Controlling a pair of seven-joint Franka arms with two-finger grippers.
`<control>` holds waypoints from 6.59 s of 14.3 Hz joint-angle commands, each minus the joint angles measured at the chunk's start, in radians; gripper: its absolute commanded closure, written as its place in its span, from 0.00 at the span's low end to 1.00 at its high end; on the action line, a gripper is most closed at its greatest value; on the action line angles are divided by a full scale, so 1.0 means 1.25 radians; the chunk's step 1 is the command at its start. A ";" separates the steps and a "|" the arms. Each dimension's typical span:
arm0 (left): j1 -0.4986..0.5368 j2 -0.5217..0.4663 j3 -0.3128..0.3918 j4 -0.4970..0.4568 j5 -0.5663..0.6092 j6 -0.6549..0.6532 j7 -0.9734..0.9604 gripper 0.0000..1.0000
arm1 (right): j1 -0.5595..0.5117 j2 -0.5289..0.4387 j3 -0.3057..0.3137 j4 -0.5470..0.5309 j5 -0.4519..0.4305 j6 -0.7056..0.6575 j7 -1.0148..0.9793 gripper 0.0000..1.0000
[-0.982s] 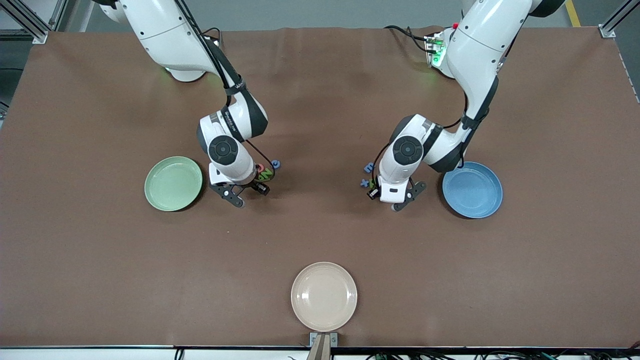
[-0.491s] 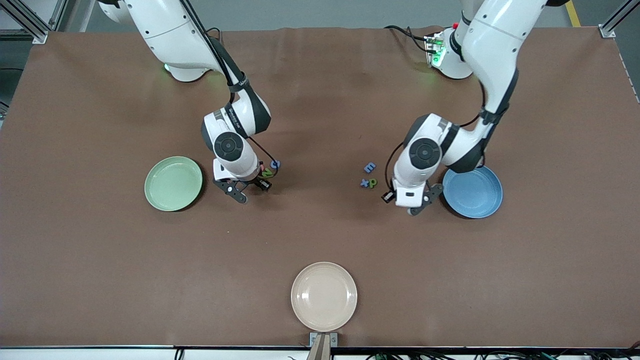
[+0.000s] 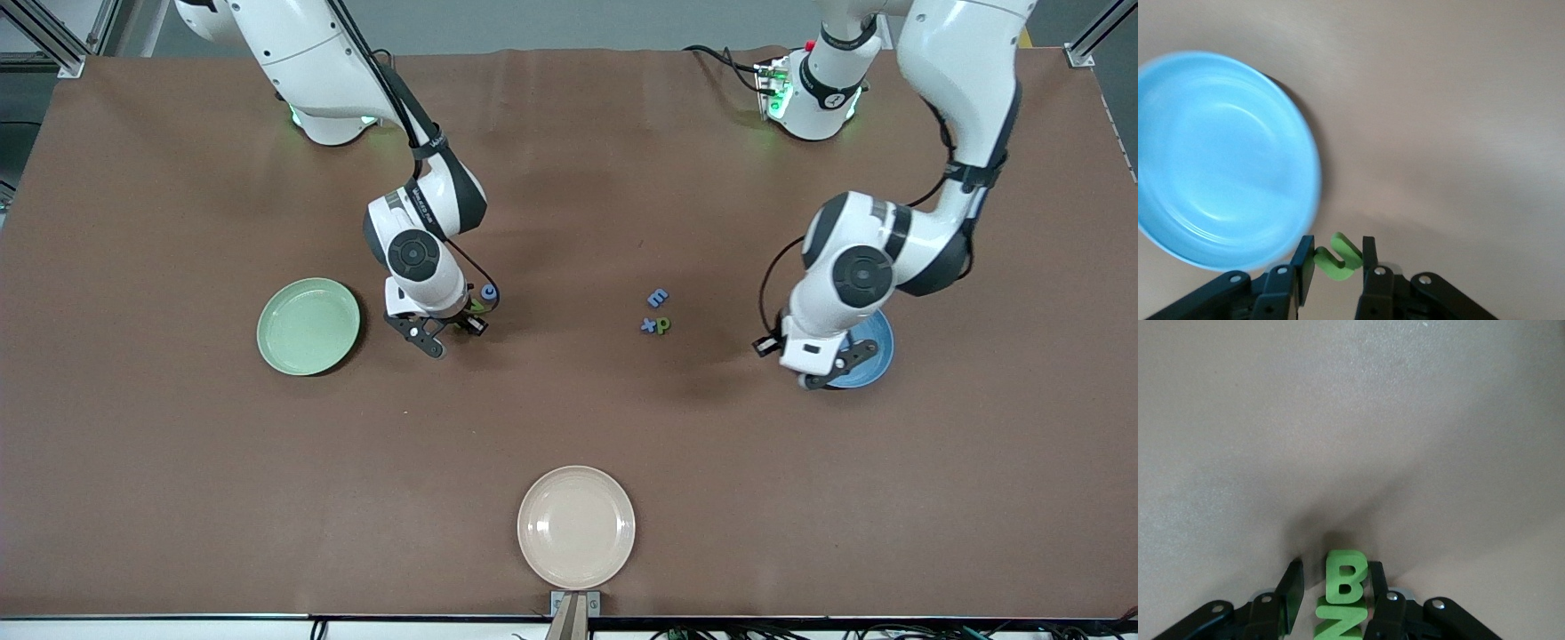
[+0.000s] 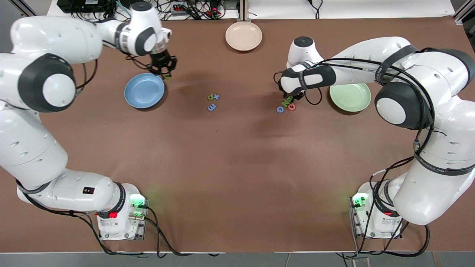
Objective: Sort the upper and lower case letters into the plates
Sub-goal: 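Move the green letter to the blue plate while the right gripper moves B, then open both grippers to drop the letters onto the plates, then reach the left gripper to the blue letters while the right gripper reaches pink, then grasp the blue letter with the left gripper while the right gripper grasps pink, then place the blue letter on the blue plate while the right gripper places pink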
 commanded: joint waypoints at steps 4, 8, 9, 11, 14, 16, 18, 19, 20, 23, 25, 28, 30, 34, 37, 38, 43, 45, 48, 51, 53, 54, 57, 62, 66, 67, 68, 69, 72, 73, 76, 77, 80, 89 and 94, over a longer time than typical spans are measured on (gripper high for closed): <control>0.137 -0.053 -0.007 -0.108 0.012 0.031 0.293 0.81 | 0.001 -0.049 -0.010 -0.031 -0.004 -0.016 0.005 0.99; 0.195 -0.028 -0.007 -0.117 0.082 0.064 0.413 0.81 | -0.080 -0.141 -0.032 -0.047 -0.011 -0.129 -0.182 0.99; 0.197 -0.017 -0.007 -0.118 0.105 0.070 0.416 0.81 | -0.110 -0.165 -0.034 -0.064 -0.019 -0.139 -0.233 0.99; 0.205 0.005 -0.007 -0.119 0.120 0.107 0.418 0.81 | -0.184 -0.212 -0.033 -0.112 -0.033 -0.142 -0.360 0.99; 0.209 0.030 -0.007 -0.122 0.122 0.147 0.416 0.81 | -0.291 -0.254 -0.033 -0.167 -0.052 -0.127 -0.526 0.99; 0.210 0.032 -0.007 -0.125 0.142 0.149 0.416 0.81 | -0.337 -0.260 -0.033 -0.205 -0.059 -0.094 -0.587 0.98; 0.210 0.037 -0.007 -0.127 0.146 0.150 0.416 0.81 | -0.359 -0.265 -0.032 -0.285 -0.059 0.003 -0.626 0.98; 0.210 0.039 -0.007 -0.128 0.146 0.150 0.416 0.80 | -0.371 -0.260 -0.032 -0.314 -0.059 0.041 -0.642 0.98; 0.210 0.037 -0.007 -0.128 0.146 0.150 0.416 0.80 | -0.376 -0.258 -0.032 -0.342 -0.059 0.081 -0.650 0.98; 0.210 0.037 -0.007 -0.128 0.146 0.150 0.416 0.77 | -0.376 -0.244 -0.032 -0.356 -0.059 0.112 -0.650 0.89; 0.209 0.024 -0.008 -0.126 0.146 0.143 0.414 0.34 | -0.377 -0.241 -0.032 -0.355 -0.059 0.111 -0.650 0.26; 0.199 -0.003 -0.039 -0.113 0.146 0.116 0.402 0.00 | -0.379 -0.245 -0.032 -0.348 -0.059 0.099 -0.648 0.00; 0.199 -0.009 -0.072 -0.097 0.145 0.086 0.386 0.00 | -0.355 -0.256 -0.026 -0.311 -0.058 0.040 -0.617 0.00; 0.198 -0.006 -0.186 -0.083 0.145 0.063 0.142 0.00 | -0.234 -0.255 -0.027 -0.229 -0.058 -0.035 -0.394 0.00; 0.171 0.004 -0.274 -0.080 0.161 0.068 0.028 0.00 | -0.158 -0.230 -0.028 -0.199 -0.059 -0.030 -0.287 0.00; 0.143 0.008 -0.282 -0.072 0.172 0.071 0.019 0.00 | -0.141 -0.217 -0.028 -0.199 -0.059 -0.009 -0.264 0.00; 0.014 0.059 -0.283 -0.030 0.188 0.082 0.026 0.00 | -0.050 -0.143 -0.031 -0.200 -0.060 0.082 -0.119 0.00; 0.000 0.092 -0.284 -0.031 0.190 0.119 0.043 0.01 | -0.029 -0.125 -0.031 -0.200 -0.062 0.102 -0.090 0.00; -0.033 0.137 -0.283 -0.036 0.215 0.145 0.074 0.05 | -0.018 -0.100 -0.032 -0.200 -0.062 0.139 -0.070 0.00; -0.033 0.169 -0.283 -0.033 0.269 0.180 0.074 0.10 | 0.004 -0.086 -0.032 -0.198 -0.062 0.154 -0.034 0.00; -0.033 0.180 -0.283 -0.037 0.286 0.203 0.075 0.14 | 0.015 -0.086 -0.031 -0.198 -0.062 0.154 -0.015 0.00; -0.033 0.182 -0.283 -0.036 0.286 0.205 0.075 0.17 | 0.023 -0.086 -0.031 -0.198 -0.062 0.154 -0.001 0.00; -0.037 0.186 -0.284 -0.040 0.286 0.205 0.075 0.19 | 0.050 -0.079 -0.032 -0.198 -0.062 0.154 0.037 0.00; -0.046 0.186 -0.285 -0.042 0.286 0.204 0.070 0.28 | 0.056 -0.079 -0.028 -0.198 -0.059 0.147 0.044 0.08; -0.048 0.186 -0.285 -0.045 0.286 0.205 0.073 0.40 | 0.056 -0.081 -0.027 -0.193 -0.053 0.142 0.054 0.30; -0.048 0.186 -0.285 -0.044 0.286 0.205 0.073 0.42 | 0.056 -0.081 -0.027 -0.191 -0.053 0.142 0.065 0.33; -0.049 0.186 -0.285 -0.046 0.286 0.205 0.073 0.44 | 0.058 -0.080 -0.027 -0.188 -0.053 0.143 0.070 0.34; -0.049 0.186 -0.285 -0.046 0.286 0.205 0.073 0.47 | 0.066 -0.080 -0.027 -0.187 -0.053 0.143 0.071 0.34; -0.049 0.191 -0.285 -0.047 0.286 0.204 0.072 0.54 | 0.078 -0.080 -0.027 -0.187 -0.051 0.144 0.082 0.35; -0.049 0.194 -0.285 -0.047 0.286 0.205 0.072 0.55 | 0.082 -0.080 -0.026 -0.187 -0.051 0.144 0.094 0.35; -0.049 0.194 -0.285 -0.047 0.286 0.204 0.069 0.64 | 0.087 -0.080 -0.026 -0.177 -0.051 0.142 0.103 0.44; -0.049 0.193 -0.285 -0.047 0.286 0.204 0.067 0.68 | 0.087 -0.080 -0.026 -0.177 -0.051 0.142 0.103 0.52; -0.045 0.186 -0.285 -0.047 0.279 0.197 0.056 0.84 | 0.084 -0.083 -0.027 -0.177 -0.051 0.141 0.098 0.90; 0.017 0.080 -0.336 -0.040 0.208 0.030 0.041 0.95 | -0.082 -0.208 -0.033 -0.183 -0.059 -0.033 -0.181 1.00; 0.153 0.010 -0.375 -0.057 0.203 -0.007 0.073 0.95 | -0.252 -0.254 -0.033 -0.211 -0.060 -0.063 -0.463 1.00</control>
